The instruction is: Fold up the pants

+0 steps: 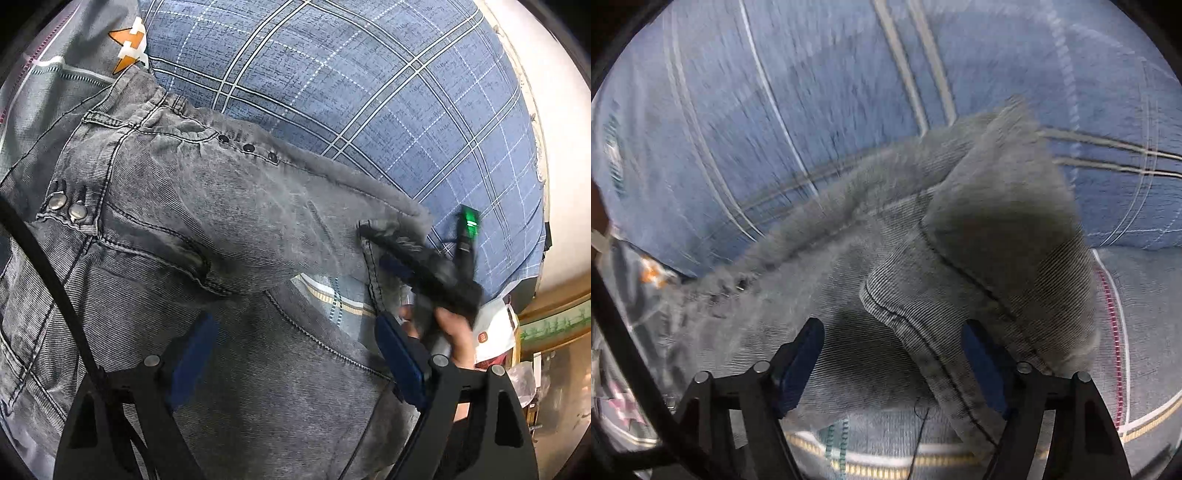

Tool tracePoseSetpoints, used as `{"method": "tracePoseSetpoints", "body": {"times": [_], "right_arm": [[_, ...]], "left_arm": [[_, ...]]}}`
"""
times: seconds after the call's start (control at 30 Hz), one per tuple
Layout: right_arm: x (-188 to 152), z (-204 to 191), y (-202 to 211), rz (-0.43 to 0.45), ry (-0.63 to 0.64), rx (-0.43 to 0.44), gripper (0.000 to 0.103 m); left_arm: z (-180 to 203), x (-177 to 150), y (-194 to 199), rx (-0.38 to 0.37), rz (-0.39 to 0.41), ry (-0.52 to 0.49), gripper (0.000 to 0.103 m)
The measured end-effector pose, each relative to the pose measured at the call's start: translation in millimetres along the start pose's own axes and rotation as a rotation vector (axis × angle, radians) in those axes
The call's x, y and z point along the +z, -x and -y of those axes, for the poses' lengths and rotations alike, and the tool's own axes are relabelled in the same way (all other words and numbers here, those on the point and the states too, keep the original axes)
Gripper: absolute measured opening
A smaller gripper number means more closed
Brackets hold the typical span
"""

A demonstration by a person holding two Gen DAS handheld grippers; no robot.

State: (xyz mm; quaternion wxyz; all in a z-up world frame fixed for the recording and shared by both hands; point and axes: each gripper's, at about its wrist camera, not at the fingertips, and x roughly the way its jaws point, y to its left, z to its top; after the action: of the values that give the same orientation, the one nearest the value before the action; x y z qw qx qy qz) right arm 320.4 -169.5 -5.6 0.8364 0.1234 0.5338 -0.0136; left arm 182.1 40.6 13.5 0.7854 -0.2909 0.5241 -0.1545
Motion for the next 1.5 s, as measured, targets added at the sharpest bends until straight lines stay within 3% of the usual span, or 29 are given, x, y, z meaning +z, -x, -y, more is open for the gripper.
{"method": "tracePoseSetpoints", "body": {"times": [0.07,0.13,0.17,0.3,0.4,0.5,0.63,0.77,0.83,0.9,1.03,1.13,1.3,1.37,1.43,1.47,1.5], "right_arm": [[-4,-5,-15,-0.032,0.033,-0.151,0.040],[-8,3,-15,-0.001,0.018,-0.147,0.031],[-10,6,-12,-0.001,0.010,-0.157,0.018],[-16,39,20,0.039,-0.066,-0.065,0.014],[-32,62,75,0.120,-0.086,0.023,0.013],[-61,83,133,0.204,-0.099,0.124,0.013],[-115,121,191,0.274,-0.121,0.158,0.013],[-153,151,191,0.280,-0.177,0.164,0.012],[-153,150,179,0.246,-0.204,0.186,0.012],[-150,148,182,0.265,-0.175,0.171,0.012],[-148,145,180,0.229,-0.155,0.148,0.012],[-147,149,172,0.176,-0.160,0.138,0.012],[-147,151,172,0.136,-0.158,0.155,0.012],[-148,151,174,0.130,-0.151,0.158,0.012],[-147,153,178,0.134,-0.148,0.166,0.012],[-147,153,178,0.132,-0.140,0.168,0.012],[-147,154,178,0.129,-0.135,0.166,0.012]], "left_arm": [[-1,1,1,0.011,0.005,-0.001,0.087],[-2,3,1,0.014,0.006,0.000,0.087],[-2,3,2,0.013,0.009,-0.003,0.087],[0,5,5,0.020,0.025,-0.012,0.087],[0,5,6,0.013,0.026,-0.015,0.087],[1,5,5,-0.010,0.025,-0.017,0.087],[8,1,5,-0.053,0.016,-0.038,0.087],[29,-3,0,-0.067,-0.010,-0.083,0.087],[49,-4,-10,-0.035,-0.040,-0.124,0.087],[66,-2,-23,-0.035,-0.076,-0.132,0.087],[94,13,-68,-0.081,-0.189,-0.030,0.087],[110,27,-93,-0.069,-0.207,0.007,0.087],[122,47,-128,-0.001,-0.220,0.095,0.087],[121,51,-152,0.107,-0.260,0.136,0.087],[110,53,-166,0.177,-0.263,0.213,0.061],[107,54,-168,0.181,-0.260,0.236,0.021],[105,54,-168,0.173,-0.265,0.254,0.006]]}}
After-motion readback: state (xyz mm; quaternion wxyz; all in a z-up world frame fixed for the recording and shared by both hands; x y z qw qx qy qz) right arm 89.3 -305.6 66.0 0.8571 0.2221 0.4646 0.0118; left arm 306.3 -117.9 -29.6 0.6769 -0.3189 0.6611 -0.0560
